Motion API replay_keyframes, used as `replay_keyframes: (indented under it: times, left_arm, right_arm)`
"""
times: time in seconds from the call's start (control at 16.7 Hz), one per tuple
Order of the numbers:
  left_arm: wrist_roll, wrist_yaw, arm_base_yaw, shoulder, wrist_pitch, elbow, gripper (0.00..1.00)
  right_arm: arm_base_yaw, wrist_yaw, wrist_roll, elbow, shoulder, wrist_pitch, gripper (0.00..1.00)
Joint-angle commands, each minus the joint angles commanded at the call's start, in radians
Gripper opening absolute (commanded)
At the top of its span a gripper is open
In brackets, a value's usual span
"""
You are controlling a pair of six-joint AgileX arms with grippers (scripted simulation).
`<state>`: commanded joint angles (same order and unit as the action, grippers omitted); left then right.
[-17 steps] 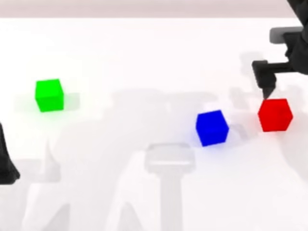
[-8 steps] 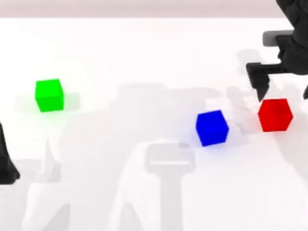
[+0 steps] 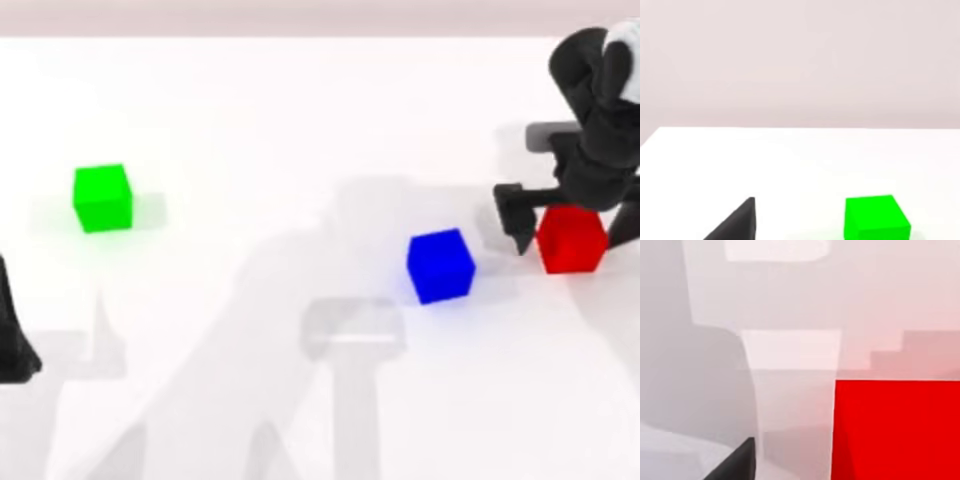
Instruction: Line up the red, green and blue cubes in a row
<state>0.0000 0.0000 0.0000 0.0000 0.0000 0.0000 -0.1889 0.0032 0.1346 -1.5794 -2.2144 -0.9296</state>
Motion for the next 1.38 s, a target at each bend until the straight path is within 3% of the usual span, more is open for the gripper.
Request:
replay_keyframes:
  times: [0.36,1.14,1.38]
  left_arm:
    - [0.0,0.0,0.0,0.0,0.0,0.0,1.0]
    - [0.0,0.0,0.0,0.0,0.0,0.0,1.0]
    - [0.0,0.0,0.0,0.0,0.0,0.0,1.0]
  right_arm:
    - [-0.001,0.0,0.001,0.024,-0.014,0.032,1.0]
    - [-0.001,0.0,0.001,0.024,-0.014,0.032,0.02]
    - [-0.001,0.0,0.001,0.024,-0.014,0.032,0.0]
